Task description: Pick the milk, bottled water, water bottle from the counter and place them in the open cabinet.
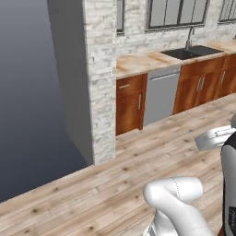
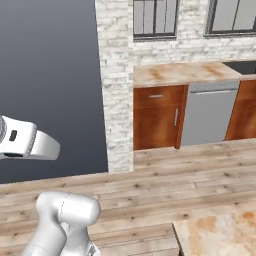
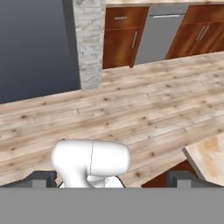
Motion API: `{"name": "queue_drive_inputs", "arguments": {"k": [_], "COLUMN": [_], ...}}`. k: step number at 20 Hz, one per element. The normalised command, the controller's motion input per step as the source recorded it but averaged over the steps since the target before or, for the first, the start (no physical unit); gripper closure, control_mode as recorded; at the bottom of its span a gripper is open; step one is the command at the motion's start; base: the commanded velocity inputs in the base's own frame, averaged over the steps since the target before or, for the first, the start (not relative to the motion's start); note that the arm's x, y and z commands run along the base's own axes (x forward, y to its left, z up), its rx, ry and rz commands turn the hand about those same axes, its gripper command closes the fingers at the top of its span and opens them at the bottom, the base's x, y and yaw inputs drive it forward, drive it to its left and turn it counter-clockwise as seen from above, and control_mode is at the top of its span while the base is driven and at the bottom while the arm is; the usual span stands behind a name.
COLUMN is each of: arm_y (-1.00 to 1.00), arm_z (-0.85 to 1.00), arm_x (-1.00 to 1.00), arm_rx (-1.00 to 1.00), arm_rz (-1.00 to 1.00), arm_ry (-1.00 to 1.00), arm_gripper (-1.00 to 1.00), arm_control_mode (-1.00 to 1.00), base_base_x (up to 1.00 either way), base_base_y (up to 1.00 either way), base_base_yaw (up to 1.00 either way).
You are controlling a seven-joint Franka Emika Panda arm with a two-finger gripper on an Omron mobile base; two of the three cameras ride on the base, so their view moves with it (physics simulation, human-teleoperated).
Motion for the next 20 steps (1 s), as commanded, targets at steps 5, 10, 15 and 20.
{"name": "queue_drive_inputs", "arguments": {"k": [5,10,15,20], "arm_y": [0.00,0.00,0.00,0.00], "arm_z": [0.00,0.00,0.00,0.00], "arm_x": [0.00,0.00,0.00,0.00], "arm_rx": [0.00,0.00,0.00,0.00], "arm_rz": [0.00,0.00,0.00,0.00], "arm_ry": [0.00,0.00,0.00,0.00], "arm_gripper": [-1.00,-1.00,-1.00,-1.00], "arm_control_mode": [1.00,1.00,1.00,1.00], "base_base_x": [-0.01,-0.04,-0.02,-0.10], "base_base_y": [-0.46,-0.42,-0.42,-0.34], "base_base_yaw": [-0.43,-0.41,-0.40,-0.34]}}
